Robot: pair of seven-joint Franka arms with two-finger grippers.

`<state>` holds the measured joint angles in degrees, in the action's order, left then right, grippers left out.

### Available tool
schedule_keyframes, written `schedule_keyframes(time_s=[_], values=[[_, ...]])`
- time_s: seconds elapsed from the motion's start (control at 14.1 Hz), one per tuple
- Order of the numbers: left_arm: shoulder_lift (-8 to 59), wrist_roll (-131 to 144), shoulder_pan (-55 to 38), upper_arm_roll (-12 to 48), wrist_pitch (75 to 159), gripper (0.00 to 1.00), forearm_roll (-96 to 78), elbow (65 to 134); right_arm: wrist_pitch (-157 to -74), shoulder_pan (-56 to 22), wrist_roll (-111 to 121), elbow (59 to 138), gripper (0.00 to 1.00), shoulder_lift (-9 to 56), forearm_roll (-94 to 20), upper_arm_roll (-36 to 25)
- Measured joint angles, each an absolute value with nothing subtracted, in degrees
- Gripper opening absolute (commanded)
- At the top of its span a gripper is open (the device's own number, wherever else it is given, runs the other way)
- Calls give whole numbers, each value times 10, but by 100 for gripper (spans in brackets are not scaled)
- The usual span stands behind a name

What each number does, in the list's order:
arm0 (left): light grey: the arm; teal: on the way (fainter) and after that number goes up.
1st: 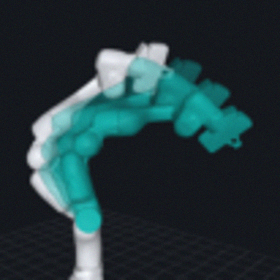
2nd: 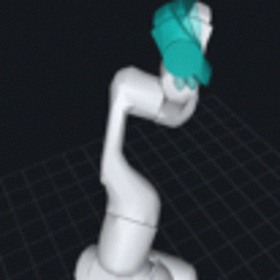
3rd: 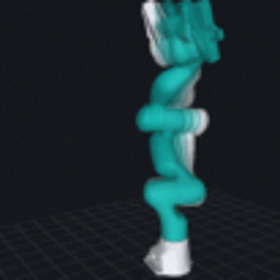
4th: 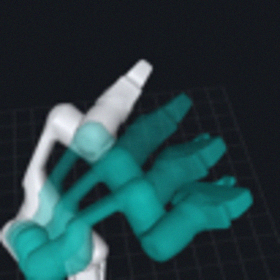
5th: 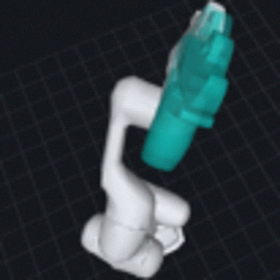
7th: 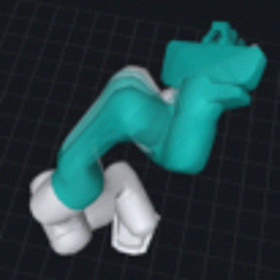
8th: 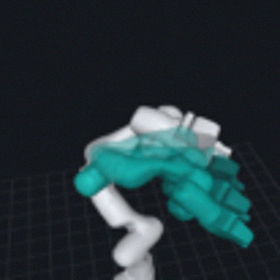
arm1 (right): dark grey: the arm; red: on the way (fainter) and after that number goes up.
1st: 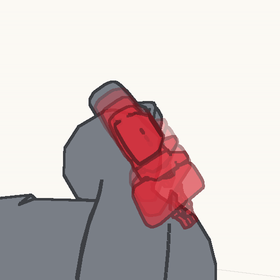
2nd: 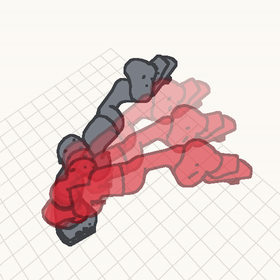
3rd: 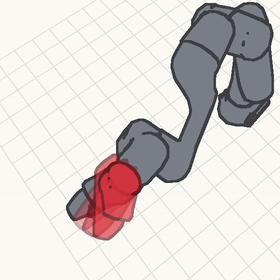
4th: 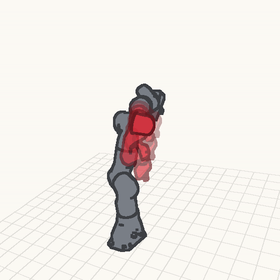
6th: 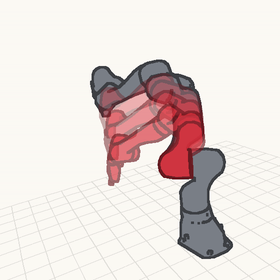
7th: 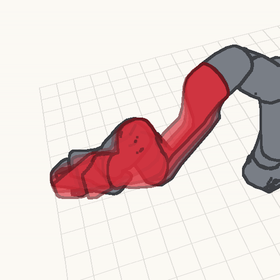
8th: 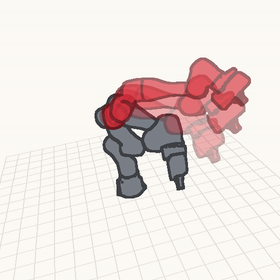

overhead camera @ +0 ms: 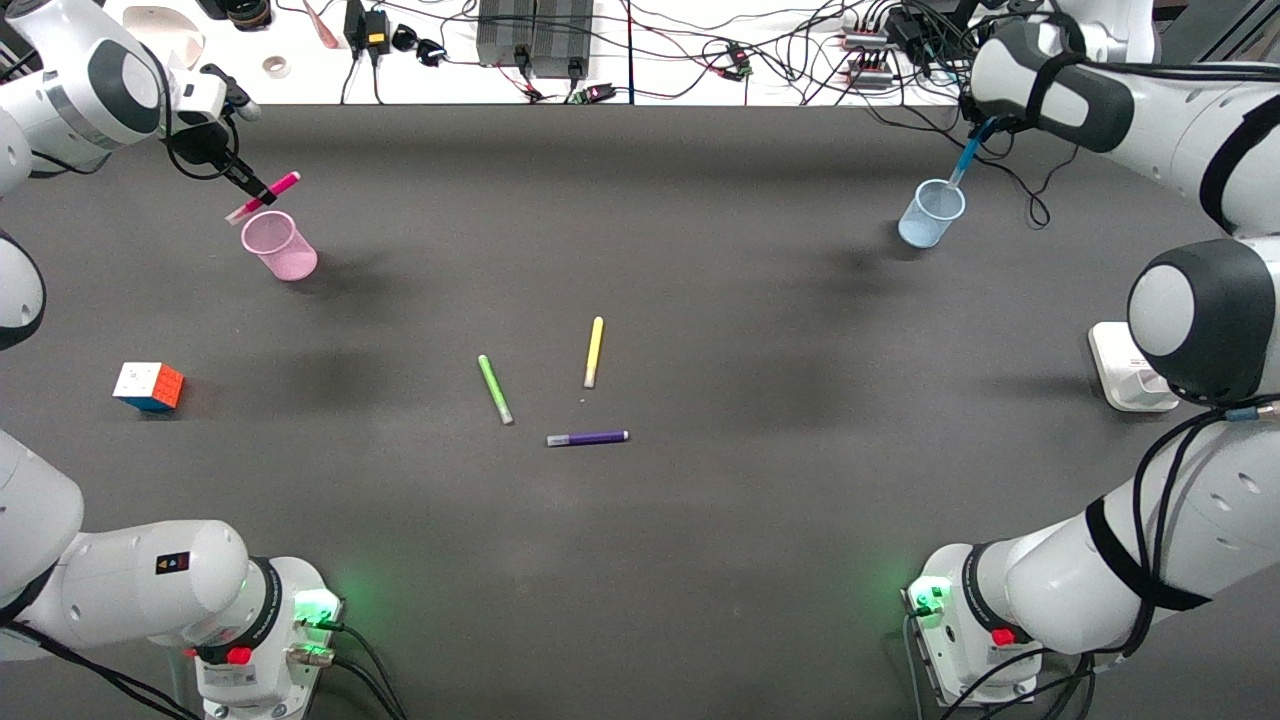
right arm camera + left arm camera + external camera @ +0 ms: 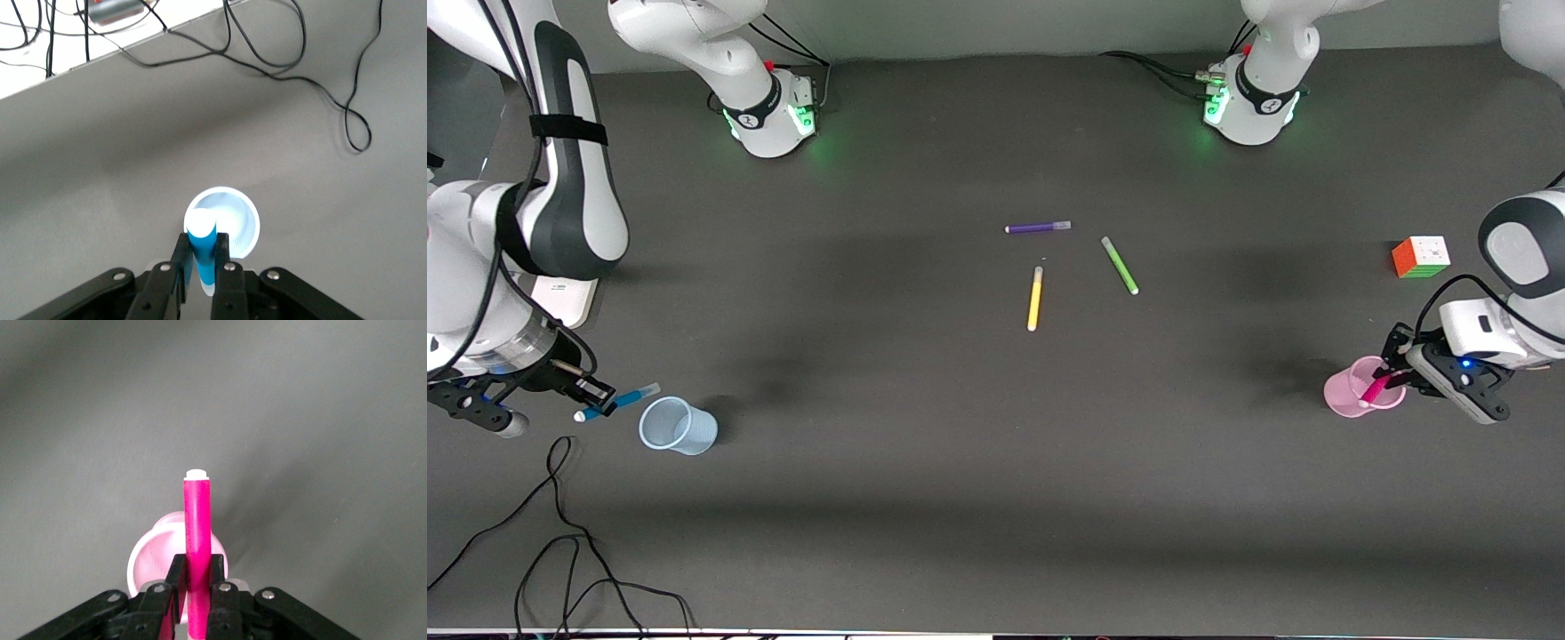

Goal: Place pink and blue markers in matching cups
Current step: 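Carry the blue marker toward the blue cup while the left gripper carries pink, then lower the markers into the matching cups and open both grippers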

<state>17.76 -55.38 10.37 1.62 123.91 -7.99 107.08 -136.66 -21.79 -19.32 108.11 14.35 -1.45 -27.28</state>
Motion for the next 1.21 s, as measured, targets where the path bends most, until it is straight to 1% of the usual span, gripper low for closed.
schedule_keyframes(time_s=[0.28,0.64,0.78,1.21], values=[[179,-412,91,19,1170,0,28,1060,-1476,-218,-193,1138,0,151,-13,-279],[208,-380,70,19,1164,0,167,1060,-1567,-212,-193,1154,0,193,-13,-283],[221,-380,67,19,1166,0,211,1060,-1585,-212,-193,1155,0,210,-13,-283],[234,-379,45,20,1188,0,265,1059,-1586,-215,-193,1165,0,222,-13,-281]])
